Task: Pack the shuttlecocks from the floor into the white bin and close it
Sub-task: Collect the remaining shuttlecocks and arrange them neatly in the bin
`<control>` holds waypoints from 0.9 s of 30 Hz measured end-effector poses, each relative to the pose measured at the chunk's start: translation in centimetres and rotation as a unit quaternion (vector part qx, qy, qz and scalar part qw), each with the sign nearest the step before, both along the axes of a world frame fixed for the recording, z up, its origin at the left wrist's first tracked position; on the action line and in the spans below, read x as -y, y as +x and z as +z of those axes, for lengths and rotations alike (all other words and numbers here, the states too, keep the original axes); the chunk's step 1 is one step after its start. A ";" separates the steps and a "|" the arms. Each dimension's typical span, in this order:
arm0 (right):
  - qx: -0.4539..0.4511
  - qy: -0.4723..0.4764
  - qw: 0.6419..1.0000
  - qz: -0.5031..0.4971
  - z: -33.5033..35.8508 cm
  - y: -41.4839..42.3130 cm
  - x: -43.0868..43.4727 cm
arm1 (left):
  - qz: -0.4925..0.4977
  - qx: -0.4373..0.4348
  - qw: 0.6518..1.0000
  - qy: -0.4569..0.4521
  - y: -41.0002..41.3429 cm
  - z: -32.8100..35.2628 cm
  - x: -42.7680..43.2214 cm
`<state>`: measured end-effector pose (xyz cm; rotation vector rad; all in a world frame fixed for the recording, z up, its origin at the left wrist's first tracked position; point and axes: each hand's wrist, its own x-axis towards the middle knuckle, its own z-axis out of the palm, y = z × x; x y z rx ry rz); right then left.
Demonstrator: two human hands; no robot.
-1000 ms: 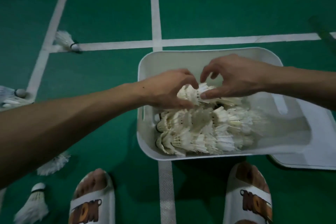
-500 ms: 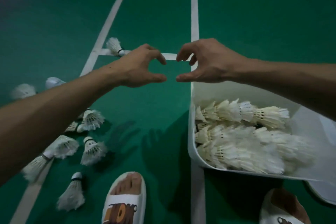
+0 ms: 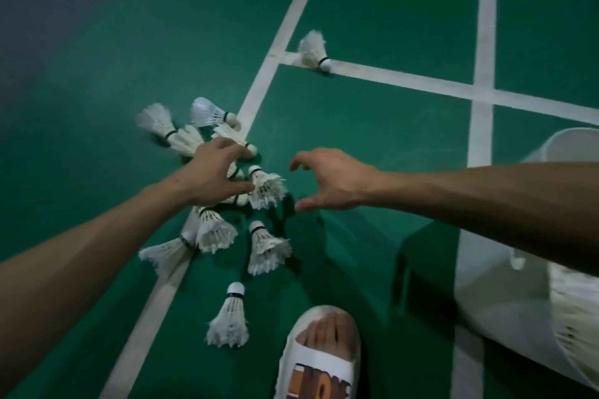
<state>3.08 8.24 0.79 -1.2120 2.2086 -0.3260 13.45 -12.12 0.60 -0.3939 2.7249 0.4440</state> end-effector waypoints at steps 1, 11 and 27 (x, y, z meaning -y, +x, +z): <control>0.008 -0.007 1.000 -0.001 -0.5 0.1 0.6 | 0.004 -0.024 1.000 -0.006 0.4 -0.4 0.6; 0.081 -0.032 0.995 0.045 -2.7 -0.1 5.9 | 0.094 -0.014 0.994 0.051 1.7 -1.6 3.1; 0.092 -0.044 0.993 -0.061 -2.2 -0.4 4.7 | 0.040 -0.058 0.992 0.107 0.6 -1.5 1.1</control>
